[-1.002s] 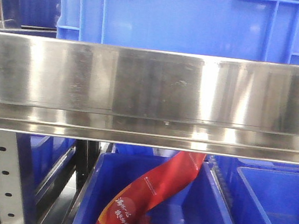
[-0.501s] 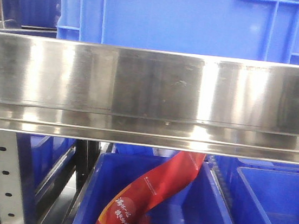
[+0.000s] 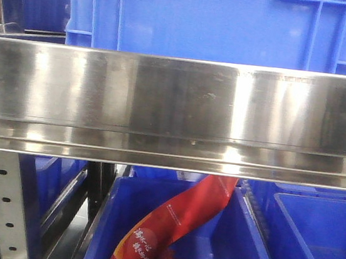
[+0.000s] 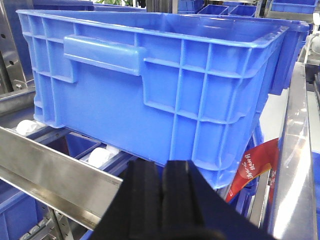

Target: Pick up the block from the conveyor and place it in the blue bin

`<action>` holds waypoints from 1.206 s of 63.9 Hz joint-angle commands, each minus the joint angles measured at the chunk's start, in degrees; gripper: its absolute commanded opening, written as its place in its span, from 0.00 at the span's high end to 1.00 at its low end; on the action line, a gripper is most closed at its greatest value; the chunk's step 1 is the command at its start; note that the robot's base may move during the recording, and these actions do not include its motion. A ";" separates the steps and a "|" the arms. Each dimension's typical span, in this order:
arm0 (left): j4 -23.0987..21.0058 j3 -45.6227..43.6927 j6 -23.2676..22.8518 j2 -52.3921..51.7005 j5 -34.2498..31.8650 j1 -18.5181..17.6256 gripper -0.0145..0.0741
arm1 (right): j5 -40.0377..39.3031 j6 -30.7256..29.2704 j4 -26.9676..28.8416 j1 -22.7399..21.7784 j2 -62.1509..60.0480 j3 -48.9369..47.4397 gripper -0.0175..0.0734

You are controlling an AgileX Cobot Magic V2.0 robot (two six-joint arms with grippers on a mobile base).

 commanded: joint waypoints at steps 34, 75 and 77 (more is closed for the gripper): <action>2.56 5.75 -0.22 -8.64 -0.91 11.58 0.96 | -1.92 -0.35 -0.09 -0.22 -0.39 0.11 0.99; 2.56 27.64 -0.22 -27.36 -7.22 36.12 0.96 | -2.21 -0.35 -0.09 -0.22 -0.39 0.11 0.99; 2.56 27.64 -0.22 -27.36 -7.84 36.27 0.96 | -2.21 -0.35 -0.09 -0.22 -0.39 0.11 0.99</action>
